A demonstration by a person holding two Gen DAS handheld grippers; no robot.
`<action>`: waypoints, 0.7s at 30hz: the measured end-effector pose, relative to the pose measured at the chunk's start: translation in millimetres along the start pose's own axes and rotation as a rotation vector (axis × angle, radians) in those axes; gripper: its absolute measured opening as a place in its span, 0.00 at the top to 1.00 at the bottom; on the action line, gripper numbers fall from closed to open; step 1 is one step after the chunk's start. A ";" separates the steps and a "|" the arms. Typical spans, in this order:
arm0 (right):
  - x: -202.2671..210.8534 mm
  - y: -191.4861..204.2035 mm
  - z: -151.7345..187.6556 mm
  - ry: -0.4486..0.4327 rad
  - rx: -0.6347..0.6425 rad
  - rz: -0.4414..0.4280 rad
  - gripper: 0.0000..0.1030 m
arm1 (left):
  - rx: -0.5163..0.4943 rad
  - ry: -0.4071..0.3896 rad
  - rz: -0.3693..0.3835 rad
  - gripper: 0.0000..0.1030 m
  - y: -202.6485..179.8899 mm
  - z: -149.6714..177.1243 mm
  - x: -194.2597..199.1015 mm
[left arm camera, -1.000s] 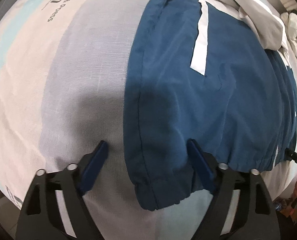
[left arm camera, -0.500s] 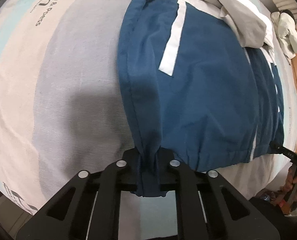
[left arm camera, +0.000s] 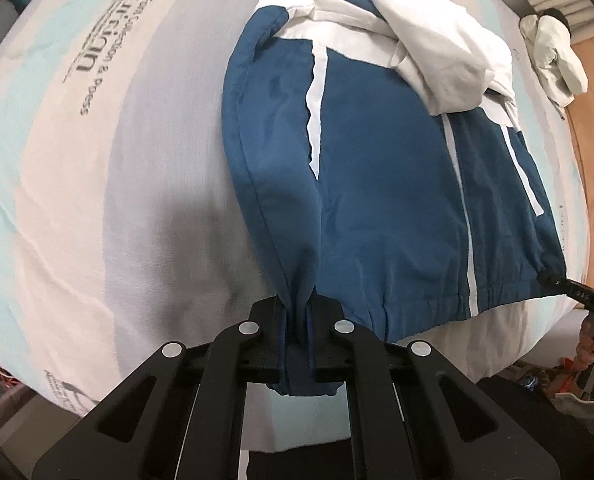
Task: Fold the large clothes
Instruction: 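Lift the blue hem with both tools and fold it over toward the hood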
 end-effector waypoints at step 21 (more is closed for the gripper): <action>81.5 4.8 -69.5 -0.052 -0.233 -0.042 0.93 | 0.039 -0.031 0.109 0.95 15.0 -113.6 62.1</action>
Point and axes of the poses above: each gripper's, at about its wrist camera, not at the fingertips, and x roughly against the way its jaws point, y to its left, z to its underside, the point moved 2 cm from there along -x, roughly the way its jaws point, and after that the axes turned 5 degrees about -y, right-handed, at the moved point
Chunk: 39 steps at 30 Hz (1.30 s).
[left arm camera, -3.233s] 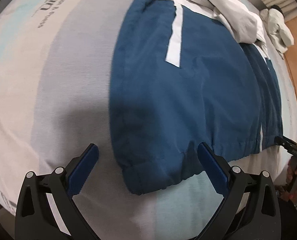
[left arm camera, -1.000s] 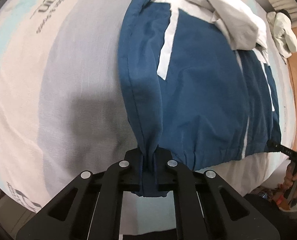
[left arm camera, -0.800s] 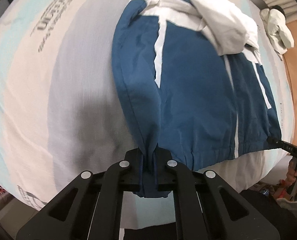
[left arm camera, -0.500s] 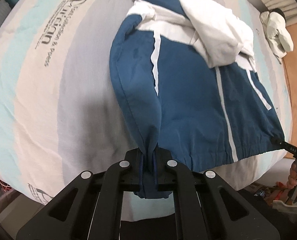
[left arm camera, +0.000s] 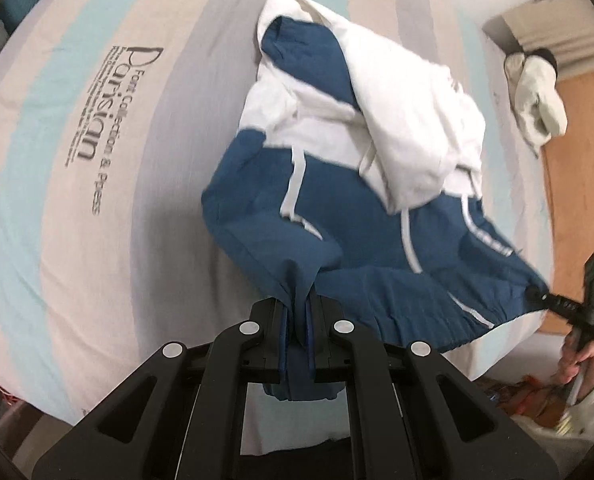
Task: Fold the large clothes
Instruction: 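Lift the blue hem with both tools and fold it over toward the hood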
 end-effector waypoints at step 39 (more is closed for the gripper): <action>-90.6 94.4 -366.6 -0.094 0.206 0.011 0.93 | -0.178 -0.030 -0.135 0.95 -25.9 -358.8 -131.1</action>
Point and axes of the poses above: each gripper's, at about its wrist camera, not at the fingertips, and x roughly against the way its jaws point, y to its left, z to its underside, the point moved 2 cm from there along -x, roughly the way its jaws point, and after that the axes turned 5 degrees about -y, right-handed, at the moved point
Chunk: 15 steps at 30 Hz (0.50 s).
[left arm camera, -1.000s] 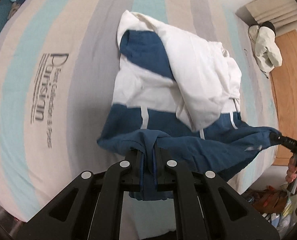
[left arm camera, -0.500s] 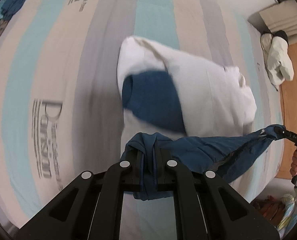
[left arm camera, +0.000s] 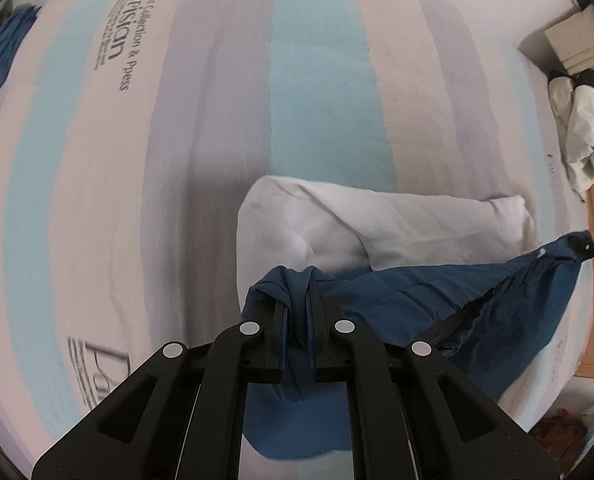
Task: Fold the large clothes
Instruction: 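Lift the blue hem with both tools and fold it over toward the hood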
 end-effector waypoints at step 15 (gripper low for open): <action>-81.6 -7.5 -53.4 0.016 0.031 0.066 0.94 | -0.048 0.004 -0.030 0.94 13.3 -44.1 -75.5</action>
Point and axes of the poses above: each gripper's, at about its wrist camera, not at the fingertips, and x roughly against the way its jaws point, y to its left, z to its underside, the point moved 2 cm from there along -x, roughly the way its jaws point, and after that the axes turned 5 degrees about -y, right-handed, at the moved point
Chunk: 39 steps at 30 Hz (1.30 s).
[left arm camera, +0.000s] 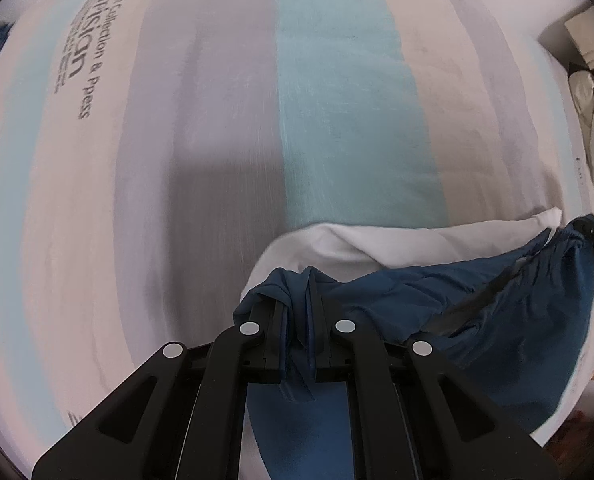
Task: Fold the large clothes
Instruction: 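Lift the blue hem with both tools and fold it over toward the hood, then lay the hem down on the jacket and open both tools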
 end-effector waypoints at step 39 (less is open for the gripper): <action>-52.0 29.3 -4.8 -0.032 0.095 0.089 0.92 | 0.012 -0.120 0.025 0.86 3.1 18.0 -33.9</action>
Point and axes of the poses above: each gripper's, at about its wrist camera, not at the fingertips, and x roughly against the way its jaws point, y to its left, z to its underside, the point moved 2 cm from there along -x, roughly the way its jaws point, and after that the axes turned 5 degrees about -y, right-handed, at the moved point
